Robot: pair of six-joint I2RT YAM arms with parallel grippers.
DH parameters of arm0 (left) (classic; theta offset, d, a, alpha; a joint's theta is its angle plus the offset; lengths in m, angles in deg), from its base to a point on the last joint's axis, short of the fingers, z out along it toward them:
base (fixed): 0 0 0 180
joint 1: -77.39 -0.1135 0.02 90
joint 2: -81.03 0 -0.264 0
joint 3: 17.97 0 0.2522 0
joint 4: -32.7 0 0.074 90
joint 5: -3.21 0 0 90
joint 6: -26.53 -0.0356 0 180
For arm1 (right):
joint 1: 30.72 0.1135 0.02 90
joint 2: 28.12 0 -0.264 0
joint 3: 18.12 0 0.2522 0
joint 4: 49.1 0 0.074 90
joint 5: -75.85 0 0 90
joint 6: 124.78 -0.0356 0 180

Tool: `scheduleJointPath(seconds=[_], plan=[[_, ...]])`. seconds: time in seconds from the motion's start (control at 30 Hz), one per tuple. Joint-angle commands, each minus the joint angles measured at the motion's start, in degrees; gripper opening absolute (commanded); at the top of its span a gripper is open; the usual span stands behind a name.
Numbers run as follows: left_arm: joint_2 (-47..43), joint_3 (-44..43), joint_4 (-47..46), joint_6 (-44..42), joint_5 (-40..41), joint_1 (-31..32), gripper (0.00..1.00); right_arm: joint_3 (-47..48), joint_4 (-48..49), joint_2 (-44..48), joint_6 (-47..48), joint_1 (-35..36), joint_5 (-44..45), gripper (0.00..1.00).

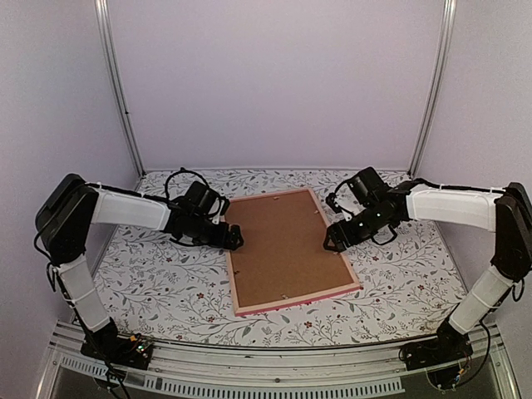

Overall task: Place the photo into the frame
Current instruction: Press the fastener onto the backboard.

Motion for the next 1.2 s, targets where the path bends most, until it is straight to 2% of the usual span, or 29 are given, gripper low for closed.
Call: scheduleJointPath(seconds=[0.0, 0.3, 0.5, 0.77, 1.17], plan=[[2.0, -0.6, -1.2, 0.9, -0.7, -1.3, 0.95, -1.8, 3.5, 3.1, -0.7, 5.6, 0.9, 0.77], [3.6, -1.3, -1.2, 0.4, -1.9, -1.6, 0.71, 1.8, 3.9, -1.5, 1.4, 18.0, 5.7, 0.75], [4.4, -1.2, -1.3, 0.2, -2.7, -1.6, 0.58, 5.2, 2.8, -6.3, 2.6, 23.2, 7.9, 0.74], [5.1, -1.6, -1.0, -0.3, -2.7, -1.6, 0.47, 7.1, 1.8, -10.1, 4.5, 28.1, 12.5, 0.72], [6.0, -2.2, -0.8, -0.6, -3.4, -1.9, 0.4, 9.2, -0.9, -14.2, 7.2, 31.3, 19.0, 0.7]])
